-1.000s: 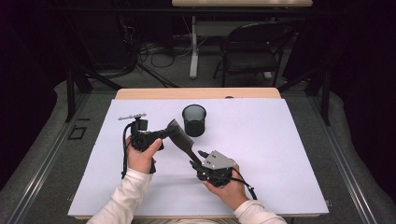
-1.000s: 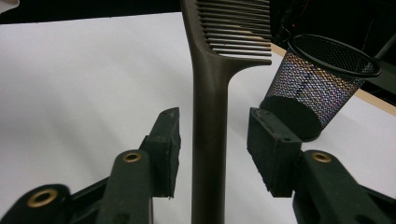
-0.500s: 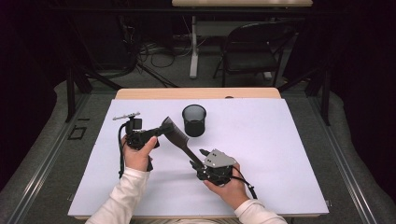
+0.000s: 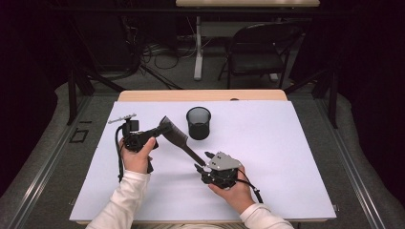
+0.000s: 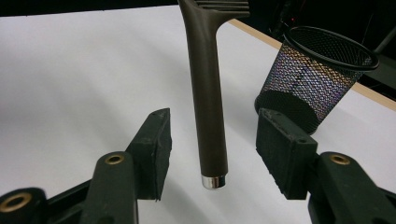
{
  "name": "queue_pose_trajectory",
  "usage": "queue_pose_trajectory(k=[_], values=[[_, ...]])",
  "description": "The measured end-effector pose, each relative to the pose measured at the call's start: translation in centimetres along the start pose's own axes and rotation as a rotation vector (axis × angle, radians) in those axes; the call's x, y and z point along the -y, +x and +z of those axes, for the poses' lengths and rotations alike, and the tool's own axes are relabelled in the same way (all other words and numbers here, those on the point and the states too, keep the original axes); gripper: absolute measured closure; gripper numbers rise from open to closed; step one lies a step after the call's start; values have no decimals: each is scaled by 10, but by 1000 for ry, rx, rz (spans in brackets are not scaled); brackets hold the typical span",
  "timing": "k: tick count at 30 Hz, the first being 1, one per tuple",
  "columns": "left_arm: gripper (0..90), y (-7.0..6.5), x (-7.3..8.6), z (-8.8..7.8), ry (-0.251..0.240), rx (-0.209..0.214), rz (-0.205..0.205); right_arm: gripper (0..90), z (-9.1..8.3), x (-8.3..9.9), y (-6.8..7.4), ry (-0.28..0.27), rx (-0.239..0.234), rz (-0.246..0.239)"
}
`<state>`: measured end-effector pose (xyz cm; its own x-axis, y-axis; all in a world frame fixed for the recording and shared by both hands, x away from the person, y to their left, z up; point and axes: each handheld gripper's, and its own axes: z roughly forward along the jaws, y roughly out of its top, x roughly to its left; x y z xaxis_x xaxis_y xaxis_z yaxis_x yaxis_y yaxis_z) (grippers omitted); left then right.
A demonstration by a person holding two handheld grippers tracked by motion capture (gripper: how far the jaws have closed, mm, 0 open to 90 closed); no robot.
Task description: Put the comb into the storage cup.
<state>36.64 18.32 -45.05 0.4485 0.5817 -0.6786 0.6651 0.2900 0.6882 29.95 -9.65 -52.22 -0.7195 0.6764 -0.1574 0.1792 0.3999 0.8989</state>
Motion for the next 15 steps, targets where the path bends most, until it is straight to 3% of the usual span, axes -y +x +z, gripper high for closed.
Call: queue_pose_trajectory(k=[10, 15], values=[[839, 3, -3, -3, -24, -4, -6, 427, 0, 1, -3, 25, 17, -3], [839, 6, -4, -4, -29, -5, -12, 420, -1, 1, -5, 32, 17, 17]])
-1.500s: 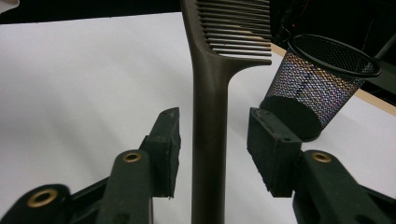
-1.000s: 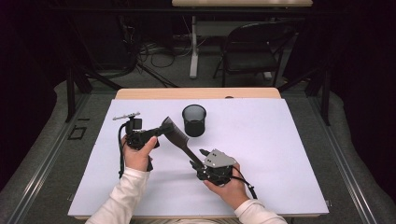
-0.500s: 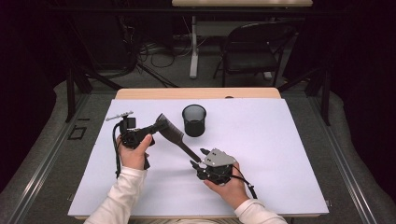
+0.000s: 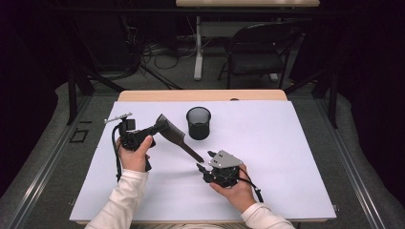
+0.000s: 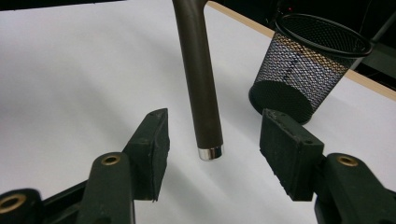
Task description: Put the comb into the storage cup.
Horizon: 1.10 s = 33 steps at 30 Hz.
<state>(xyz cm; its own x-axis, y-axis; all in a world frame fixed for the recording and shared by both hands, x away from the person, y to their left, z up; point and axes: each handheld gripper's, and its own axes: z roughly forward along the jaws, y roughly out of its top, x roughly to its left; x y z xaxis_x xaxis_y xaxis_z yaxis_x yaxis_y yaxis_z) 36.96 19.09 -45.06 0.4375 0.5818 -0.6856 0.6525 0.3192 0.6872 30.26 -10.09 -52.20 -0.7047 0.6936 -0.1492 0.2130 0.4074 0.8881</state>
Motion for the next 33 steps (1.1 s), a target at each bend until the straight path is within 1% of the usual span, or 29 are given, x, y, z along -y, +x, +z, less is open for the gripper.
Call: queue_pose_trajectory(k=[2, 5, 8, 9, 10, 14, 16, 20, 22, 26, 31, 33], values=[[839, 1, -1, 0, 1, 0, 0, 414, 0, 0, -2, 10, 8, -6], [839, 2, -3, -1, -5, 4, -6, 387, 1, 1, -6, 28, 5, 3], [839, 3, -4, -2, -13, 6, -11, 380, 0, 2, -10, 41, 12, 36], [839, 3, -5, -3, -14, 7, -8, 380, -2, 3, -12, 37, 16, 50], [839, 3, -6, -3, -20, 8, -13, 375, -3, 4, -13, 29, 20, 60], [839, 4, -9, -6, -30, 12, -12, 314, -7, 4, -20, 19, 25, 86], [839, 5, -10, -8, -37, 14, -13, 255, -9, 5, -24, 12, 14, 101], [839, 4, -12, -11, -50, 15, -16, 213, -11, 6, -30, -1, 8, 135], [839, 4, -13, -12, -50, 17, -16, 211, -13, 6, -32, -8, 6, 153], [839, 4, -14, -15, -59, 13, -17, 188, -14, 5, -36, -3, 21, 157], [839, 3, -15, -17, -64, 14, -18, 152, -15, 5, -38, 1, 29, 164], [839, 2, -15, -17, -65, 15, -15, 152, -15, 5, -38, 3, 27, 168]])
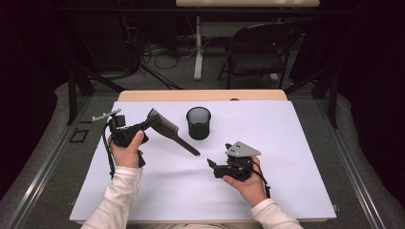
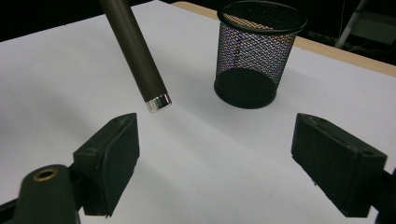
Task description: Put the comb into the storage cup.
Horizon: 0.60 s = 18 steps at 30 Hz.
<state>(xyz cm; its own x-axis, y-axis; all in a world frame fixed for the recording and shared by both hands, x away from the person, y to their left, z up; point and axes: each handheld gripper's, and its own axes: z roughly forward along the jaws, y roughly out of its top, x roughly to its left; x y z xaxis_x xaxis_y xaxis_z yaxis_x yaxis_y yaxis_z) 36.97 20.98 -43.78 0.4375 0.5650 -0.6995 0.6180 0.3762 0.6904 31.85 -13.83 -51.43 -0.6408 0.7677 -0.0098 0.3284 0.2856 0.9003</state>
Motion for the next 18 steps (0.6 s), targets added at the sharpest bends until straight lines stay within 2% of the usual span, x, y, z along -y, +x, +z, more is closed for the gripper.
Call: queue_pose_trajectory(k=[6, 15, 18], values=[[839, -3, -1, 2, 7, -7, 8, 153, -3, 0, -3, 12, 8, 13], [839, -9, -6, 11, 24, -9, 17, 146, -7, -1, -8, -10, 8, 38], [839, -13, -9, 14, 35, -9, 26, 145, -7, -1, -7, -6, 15, 29]])
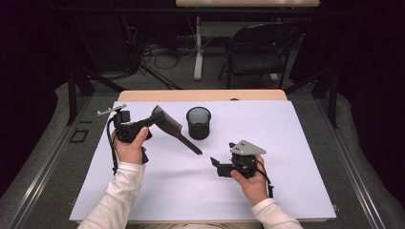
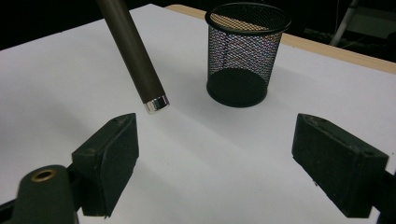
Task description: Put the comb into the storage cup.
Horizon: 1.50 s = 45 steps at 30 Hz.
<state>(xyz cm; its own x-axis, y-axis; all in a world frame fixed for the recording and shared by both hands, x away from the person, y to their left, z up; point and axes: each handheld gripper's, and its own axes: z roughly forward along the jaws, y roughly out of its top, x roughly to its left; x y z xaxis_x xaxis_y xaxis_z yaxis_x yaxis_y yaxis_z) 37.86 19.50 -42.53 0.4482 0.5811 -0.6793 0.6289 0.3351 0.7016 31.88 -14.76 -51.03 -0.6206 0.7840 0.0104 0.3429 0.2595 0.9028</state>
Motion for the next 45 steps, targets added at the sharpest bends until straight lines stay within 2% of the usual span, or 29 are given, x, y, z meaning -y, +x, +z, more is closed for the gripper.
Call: queue_pose_trajectory(k=[3, 9, 20, 29, 42, 45], values=[[839, -5, -2, 3, 8, -7, 10, 143, 0, 0, 0, 6, 13, -1], [839, -14, -5, 10, 28, -20, 44, 142, 2, 1, -2, 13, -5, 21], [839, -20, -9, 19, 83, -48, 87, 142, 4, 1, -1, 31, -15, 23], [839, -18, -11, 28, 137, -69, 86, 142, 3, 1, -1, 30, -9, 18], [839, -21, -23, 34, 181, -97, 79, 143, 5, 2, 2, 42, -11, 10], [839, -23, -26, 35, 192, -108, 89, 143, 5, 2, 2, 45, -10, 10]])
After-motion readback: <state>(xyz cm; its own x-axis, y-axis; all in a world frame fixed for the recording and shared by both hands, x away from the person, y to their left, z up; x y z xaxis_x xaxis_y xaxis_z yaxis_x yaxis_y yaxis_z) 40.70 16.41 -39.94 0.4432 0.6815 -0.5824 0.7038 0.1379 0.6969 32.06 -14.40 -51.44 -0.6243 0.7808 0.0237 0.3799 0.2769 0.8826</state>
